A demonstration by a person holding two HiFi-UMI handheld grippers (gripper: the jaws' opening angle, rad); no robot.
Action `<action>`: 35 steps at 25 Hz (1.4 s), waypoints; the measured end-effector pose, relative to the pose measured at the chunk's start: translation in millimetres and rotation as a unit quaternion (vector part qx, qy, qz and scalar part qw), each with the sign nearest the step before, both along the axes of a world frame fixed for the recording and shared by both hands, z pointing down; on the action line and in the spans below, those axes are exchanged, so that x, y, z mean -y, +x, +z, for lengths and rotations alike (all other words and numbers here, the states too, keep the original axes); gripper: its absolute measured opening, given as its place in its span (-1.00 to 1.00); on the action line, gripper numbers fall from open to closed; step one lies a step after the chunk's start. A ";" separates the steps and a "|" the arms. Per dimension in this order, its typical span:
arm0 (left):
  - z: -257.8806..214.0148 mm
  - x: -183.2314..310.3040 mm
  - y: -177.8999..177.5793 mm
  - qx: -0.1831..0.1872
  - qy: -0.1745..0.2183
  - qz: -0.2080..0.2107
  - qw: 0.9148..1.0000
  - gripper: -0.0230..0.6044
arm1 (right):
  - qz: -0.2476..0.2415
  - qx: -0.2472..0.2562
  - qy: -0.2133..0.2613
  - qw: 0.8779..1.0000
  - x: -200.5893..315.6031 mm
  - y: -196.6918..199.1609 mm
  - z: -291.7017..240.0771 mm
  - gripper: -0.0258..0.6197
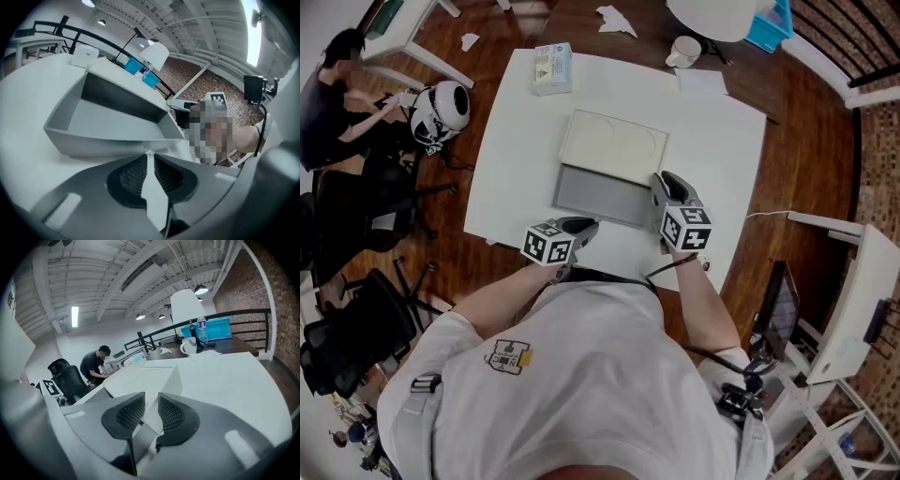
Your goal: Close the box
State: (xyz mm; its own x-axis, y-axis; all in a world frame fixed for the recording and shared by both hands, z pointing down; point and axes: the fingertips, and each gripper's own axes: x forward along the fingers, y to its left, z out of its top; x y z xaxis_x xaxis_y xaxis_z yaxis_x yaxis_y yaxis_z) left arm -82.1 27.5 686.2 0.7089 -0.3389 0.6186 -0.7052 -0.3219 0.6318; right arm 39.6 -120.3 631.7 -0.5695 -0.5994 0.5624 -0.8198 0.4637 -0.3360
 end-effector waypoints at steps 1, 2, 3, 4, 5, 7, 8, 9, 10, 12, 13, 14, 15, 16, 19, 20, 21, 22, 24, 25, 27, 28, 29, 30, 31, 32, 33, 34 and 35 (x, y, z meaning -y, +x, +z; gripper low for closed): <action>1.7 1.5 0.2 0.000 -0.002 0.004 1.000 -0.79 | 0.000 0.002 0.001 1.000 0.5 0.0 -0.2 -0.66; 2.9 2.8 0.3 -0.001 -0.003 0.008 1.000 -0.78 | 0.000 0.003 0.001 1.000 0.9 -0.1 -0.4 -0.66; 3.1 3.9 0.3 -0.002 -0.003 0.010 1.000 -0.78 | 0.000 0.004 0.001 1.000 1.4 -0.1 -0.6 -0.66; 2.0 5.0 0.1 -0.004 -0.003 0.011 1.000 -0.78 | -0.001 0.005 0.001 1.000 1.9 -0.3 -0.9 -0.66; -0.4 6.9 -0.2 -0.007 -0.001 0.007 1.000 -0.78 | -0.002 0.005 0.000 1.000 2.5 -0.4 -1.4 -0.67; -6.6 13.8 -1.1 -0.015 0.007 -0.005 1.000 -0.78 | -0.004 0.008 -0.001 1.000 3.5 -0.6 -2.3 -0.67; -9.0 18.4 -1.4 -0.016 0.012 -0.009 1.000 -0.82 | -0.004 0.009 -0.001 1.000 3.7 -0.7 -2.5 -0.67; -10.5 22.9 -1.2 -0.016 0.016 -0.011 1.000 -0.90 | -0.003 0.010 -0.002 1.000 3.8 -0.6 -2.7 -0.67; -11.0 26.8 -0.7 -0.014 0.018 -0.009 1.000 -0.91 | -0.003 0.011 -0.002 1.000 3.9 -0.4 -2.7 -0.67; -10.5 30.8 -0.1 -0.012 0.019 -0.001 1.000 -0.91 | -0.003 0.013 -0.002 1.000 3.9 -0.4 -2.4 -0.67; -10.2 31.3 0.0 -0.012 0.019 0.005 1.000 -0.91 | -0.003 0.015 -0.003 1.000 3.8 -0.5 -2.1 -0.67; -10.1 31.6 0.2 -0.011 0.019 0.010 1.000 -0.91 | -0.003 0.016 -0.003 1.000 4.0 -0.4 -1.9 -0.67; -10.1 31.8 0.6 -0.009 0.020 0.014 1.000 -0.91 | -0.003 0.017 -0.003 1.000 4.4 -0.2 -2.0 -0.67; -10.0 31.9 1.1 -0.003 0.022 0.018 1.000 -0.91 | -0.003 0.018 -0.003 1.000 4.8 0.1 -2.1 -0.67; -10.2 30.6 2.7 0.011 0.026 0.024 0.999 -0.85 | 0.000 0.022 -0.004 1.000 4.8 0.4 -2.0 -0.67; -11.5 29.3 3.6 0.013 0.025 0.027 0.999 -0.83 | 0.000 0.023 -0.005 1.000 4.6 0.2 -2.0 -0.67; -13.0 27.2 5.1 0.015 0.022 0.030 0.999 -0.77 | 0.000 0.024 -0.005 1.000 4.4 -0.2 -2.1 -0.67; -13.6 24.4 7.1 0.018 0.018 0.033 0.999 -0.73 | -0.001 0.025 -0.005 1.000 4.2 -0.4 -2.2 -0.67; -9.5 19.3 10.6 0.025 0.003 0.033 0.999 -0.50 | -0.001 0.026 -0.006 1.000 3.7 -0.3 -2.5 -0.67; -5.8 19.1 11.4 0.026 -0.005 0.027 0.999 -0.50 | -0.001 0.027 -0.006 1.000 3.5 -0.3 -2.4 -0.67; 1.8 25.7 11.8 0.028 -0.015 0.009 0.999 -0.50 | -0.001 0.027 -0.006 1.000 4.0 -0.8 -2.0 -0.67; 5.2 30.7 11.8 0.032 -0.018 0.002 0.999 -0.50 | -0.001 0.026 -0.006 1.000 4.5 -0.8 -1.9 -0.67; 7.6 35.2 11.4 0.037 -0.021 -0.002 0.999 -0.56 | -0.001 0.026 -0.006 1.000 4.9 -0.6 -1.9 -0.67; 8.7 38.7 10.6 0.041 -0.023 -0.005 0.999 -0.65 | -0.001 0.026 -0.006 1.000 4.9 -0.4 -1.8 -0.67; 8.4 41.1 9.8 0.043 -0.024 -0.005 0.999 -0.69 | -0.001 0.027 -0.006 1.000 4.8 -0.2 -1.7 -0.67; 7.6 42.6 9.3 0.044 -0.024 -0.003 0.999 -0.69 | -0.001 0.027 -0.006 1.000 4.5 -0.2 -1.7 -0.67; 6.8 43.4 9.2 0.044 -0.024 0.001 0.999 -0.70 | -0.002 0.028 -0.006 1.000 4.3 -0.3 -1.6 -0.67; 6.4 44.0 9.3 0.043 -0.024 0.004 0.999 -0.70 | -0.002 0.028 -0.006 1.000 4.2 -0.3 -1.6 -0.67; 6.3 44.8 9.6 0.043 -0.025 0.006 0.999 -0.70 | -0.003 0.028 -0.007 1.000 4.1 -0.2 -1.6 -0.67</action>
